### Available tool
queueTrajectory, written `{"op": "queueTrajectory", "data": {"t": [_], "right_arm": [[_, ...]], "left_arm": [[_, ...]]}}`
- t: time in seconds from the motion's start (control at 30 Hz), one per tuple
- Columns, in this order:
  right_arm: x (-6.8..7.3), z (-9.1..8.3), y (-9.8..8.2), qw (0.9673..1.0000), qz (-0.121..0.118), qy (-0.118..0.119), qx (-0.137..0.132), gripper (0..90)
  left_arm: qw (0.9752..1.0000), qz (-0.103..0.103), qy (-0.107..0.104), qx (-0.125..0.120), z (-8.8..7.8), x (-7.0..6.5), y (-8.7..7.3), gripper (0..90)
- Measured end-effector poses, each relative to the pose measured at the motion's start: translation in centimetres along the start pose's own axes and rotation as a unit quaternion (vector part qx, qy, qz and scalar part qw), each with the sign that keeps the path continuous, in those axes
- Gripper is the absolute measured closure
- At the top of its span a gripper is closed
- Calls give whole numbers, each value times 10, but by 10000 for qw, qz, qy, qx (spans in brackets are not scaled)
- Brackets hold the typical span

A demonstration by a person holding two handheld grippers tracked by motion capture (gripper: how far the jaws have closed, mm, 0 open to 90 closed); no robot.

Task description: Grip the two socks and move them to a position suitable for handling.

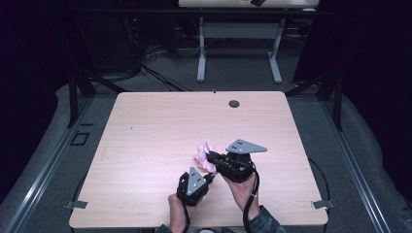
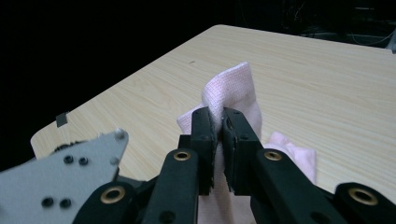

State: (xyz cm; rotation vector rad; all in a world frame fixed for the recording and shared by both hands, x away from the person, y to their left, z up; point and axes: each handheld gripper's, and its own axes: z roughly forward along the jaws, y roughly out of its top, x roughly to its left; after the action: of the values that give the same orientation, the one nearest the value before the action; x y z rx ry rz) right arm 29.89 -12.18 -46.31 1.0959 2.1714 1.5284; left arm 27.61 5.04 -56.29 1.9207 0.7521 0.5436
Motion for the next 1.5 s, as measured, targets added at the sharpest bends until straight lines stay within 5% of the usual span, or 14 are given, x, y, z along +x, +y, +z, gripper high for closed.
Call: {"op": "queueTrajectory", "data": {"t": [0.23, 0.4, 0.53, 0.6, 0.67, 0.73, 0.83, 0.87, 1.0, 1.07, 1.1, 1.23, 1.4, 1.5], "right_arm": [[-14, -12, -18, 9999, 121, 14, 96, 828], [-25, -6, -40, 9988, 250, 138, 386, 827], [-33, -2, -58, 9978, 361, 58, 559, 824], [-36, -1, -65, 9967, 344, -25, 730, 820], [-40, 0, -73, 9951, 389, -62, 904, 796], [-45, -1, -81, 9936, 401, -139, 1048, 743], [-56, -10, -92, 9905, 452, -224, 1277, 582], [-56, -10, -92, 9905, 452, -224, 1277, 582], [-58, -24, -91, 9910, 318, -436, 1225, 444], [-51, -30, -87, 9918, 214, -386, 1202, 405], [-46, -31, -86, 9916, 66, -354, 1240, 391], [-19, -12, -90, 9840, -547, -322, 1664, 441], [-20, 5, -99, 9797, -505, -484, 1878, 668], [-27, 5, -103, 9810, -384, -428, 1855, 801]], "left_arm": [[9965, 663, 327, 394, -20, 2, -1, 889], [9873, 1210, 632, 815, -34, 2, -6, 888], [9763, 1671, 556, 1258, -34, -5, -7, 886], [9728, 1773, 438, 1422, -30, -10, -7, 882], [9724, 1716, 240, 1561, -25, -12, -8, 851], [9747, 1542, -62, 1616, -23, -10, -9, 735], [9845, 1030, -215, 1402, -28, -2, -9, 509], [9872, 862, -216, 1323, -31, 3, -8, 509], [9918, 390, -113, 1214, -39, 23, -5, 421], [9907, 145, -101, 1349, -37, 31, -4, 415], [9880, 86, -80, 1539, -32, 34, -4, 414], [9829, 16, -159, 1834, -18, 36, -6, 462], [9774, 137, -181, 2102, -5, 33, -12, 610], [9777, 235, -200, 2078, -6, 30, -12, 702]]}}
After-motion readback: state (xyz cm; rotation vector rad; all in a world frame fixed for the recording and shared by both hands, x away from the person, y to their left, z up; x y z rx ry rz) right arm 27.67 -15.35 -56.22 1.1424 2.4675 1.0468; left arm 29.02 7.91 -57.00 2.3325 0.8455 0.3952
